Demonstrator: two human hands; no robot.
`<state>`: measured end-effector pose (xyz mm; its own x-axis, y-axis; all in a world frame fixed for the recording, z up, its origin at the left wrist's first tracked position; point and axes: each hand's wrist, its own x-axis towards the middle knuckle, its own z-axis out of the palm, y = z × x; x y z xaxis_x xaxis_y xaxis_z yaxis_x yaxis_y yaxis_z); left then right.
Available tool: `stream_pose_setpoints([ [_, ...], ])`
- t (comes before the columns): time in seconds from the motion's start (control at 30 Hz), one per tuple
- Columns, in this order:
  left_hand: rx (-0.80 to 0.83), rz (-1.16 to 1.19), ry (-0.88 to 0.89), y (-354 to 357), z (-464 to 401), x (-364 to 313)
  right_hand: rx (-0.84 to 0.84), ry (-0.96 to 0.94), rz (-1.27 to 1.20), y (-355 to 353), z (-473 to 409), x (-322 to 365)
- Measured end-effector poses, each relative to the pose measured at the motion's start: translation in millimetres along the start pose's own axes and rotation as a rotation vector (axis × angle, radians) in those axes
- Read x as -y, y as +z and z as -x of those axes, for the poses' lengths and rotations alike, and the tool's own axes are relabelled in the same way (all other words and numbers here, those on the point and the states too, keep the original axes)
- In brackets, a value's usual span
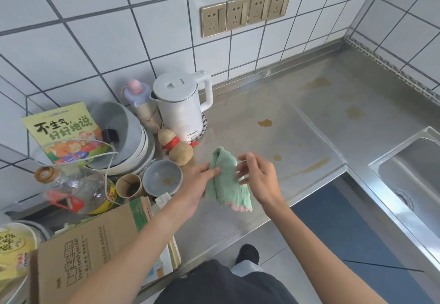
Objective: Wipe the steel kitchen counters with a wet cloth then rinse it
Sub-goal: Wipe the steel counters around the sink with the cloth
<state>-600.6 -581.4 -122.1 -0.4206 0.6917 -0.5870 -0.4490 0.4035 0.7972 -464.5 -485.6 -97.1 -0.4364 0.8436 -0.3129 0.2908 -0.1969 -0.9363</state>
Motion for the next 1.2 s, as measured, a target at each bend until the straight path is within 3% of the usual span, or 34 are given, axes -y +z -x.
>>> stream_pose_setpoints([
  [0.03,0.006,0.018,-0.013,2,1,3,-0.051,-0.021,0.068,-3,-1,-8],
  [0.1,-0.013,-0.042,0.032,6,3,9,0.006,0.014,0.115,-5,2,-22],
  [0.2,0.041,-0.217,0.154,17,10,17,0.187,0.224,-0.081,2,8,-40],
  [0.27,0.165,-0.274,0.145,26,14,26,0.203,0.342,-0.231,8,11,-54],
  [0.37,0.261,-0.26,0.046,28,16,43,0.087,0.554,-0.431,7,13,-69],
  [0.5,0.127,-0.418,0.095,13,-3,66,-0.089,0.616,-0.529,-22,19,-88],
  [0.6,0.003,-0.735,0.204,-3,-24,87,-0.215,0.475,-0.298,-48,24,-100],
  [0.73,-0.031,-1.178,0.31,-20,-52,121,-0.246,0.075,0.348,-48,24,-135],
  [0.9,-0.067,-1.396,0.481,-22,-65,164,0.156,-0.205,1.141,7,41,-212],
  [1.03,-0.106,-1.405,0.58,-30,-70,184,0.251,-0.398,1.238,-10,44,-232],
  [1.2,-0.142,-1.435,0.663,-34,-77,197,-0.08,-0.133,1.285,-36,13,-227],
])
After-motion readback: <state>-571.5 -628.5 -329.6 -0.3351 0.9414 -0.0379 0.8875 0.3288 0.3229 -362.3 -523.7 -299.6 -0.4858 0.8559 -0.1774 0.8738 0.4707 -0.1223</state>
